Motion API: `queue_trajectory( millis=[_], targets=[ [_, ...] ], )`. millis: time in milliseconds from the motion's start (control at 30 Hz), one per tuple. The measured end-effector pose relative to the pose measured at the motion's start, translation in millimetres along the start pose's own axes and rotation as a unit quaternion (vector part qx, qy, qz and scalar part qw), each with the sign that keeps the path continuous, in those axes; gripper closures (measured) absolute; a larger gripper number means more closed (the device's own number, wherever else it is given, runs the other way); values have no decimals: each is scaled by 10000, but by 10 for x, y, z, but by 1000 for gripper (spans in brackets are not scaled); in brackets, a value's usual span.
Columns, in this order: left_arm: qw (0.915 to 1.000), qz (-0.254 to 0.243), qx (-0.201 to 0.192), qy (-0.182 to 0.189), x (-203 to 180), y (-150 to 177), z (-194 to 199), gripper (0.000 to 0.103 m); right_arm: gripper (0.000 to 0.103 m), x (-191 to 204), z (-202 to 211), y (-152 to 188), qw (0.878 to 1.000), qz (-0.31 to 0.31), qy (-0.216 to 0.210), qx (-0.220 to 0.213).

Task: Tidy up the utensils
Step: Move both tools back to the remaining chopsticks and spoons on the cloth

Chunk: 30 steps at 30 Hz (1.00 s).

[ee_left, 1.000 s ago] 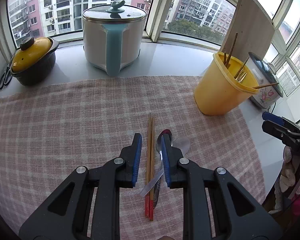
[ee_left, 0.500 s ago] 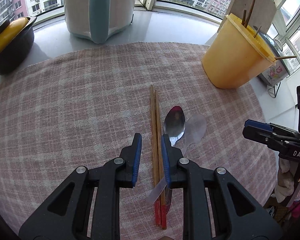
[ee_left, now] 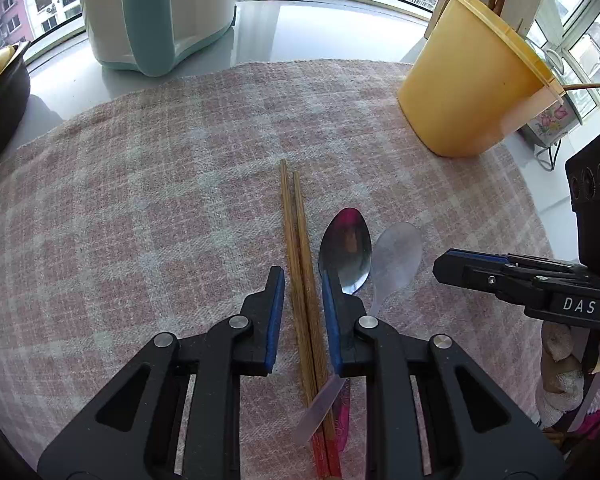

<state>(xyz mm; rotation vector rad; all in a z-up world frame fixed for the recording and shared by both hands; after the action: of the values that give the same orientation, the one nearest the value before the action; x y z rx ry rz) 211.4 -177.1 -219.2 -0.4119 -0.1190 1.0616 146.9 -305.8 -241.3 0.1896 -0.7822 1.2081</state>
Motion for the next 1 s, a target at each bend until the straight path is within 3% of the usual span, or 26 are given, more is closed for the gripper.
queue_trajectory(
  millis=[367,567,800,933,1000],
  targets=[
    [10000,-55,64,-44,58,-82,-104,85,75,37,-87,-65,10000,0,-3,32],
    [9995,-171,18,-279,54,-120,-121,85,77,50,-117,-75,10000,-31,-46,80],
    [9996,-145,107,-194,77,-133,-155,85,77,66,-166,-86,9999,-102,-64,76],
    [9986,-348,79,-401,29,-143,-200,85,85,66,-196,-101,9999,-141,1,82],
    [9984,-338,88,-436,32,-155,-216,90,88,64,-204,-109,9999,-144,46,79]
  ],
)
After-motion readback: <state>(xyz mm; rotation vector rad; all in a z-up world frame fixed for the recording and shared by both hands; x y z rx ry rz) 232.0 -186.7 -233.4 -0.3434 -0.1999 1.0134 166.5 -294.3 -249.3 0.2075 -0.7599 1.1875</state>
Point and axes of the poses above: each gripper's, at about its wrist camera, not at the fingertips, and z roughly against the way its jaws point, x to its left, y to its underside, the point moved 6 cm from there along -z, roughly the way its jaws point, and after that the axes turned 6 degrees about -y, right-handed, at the moved point
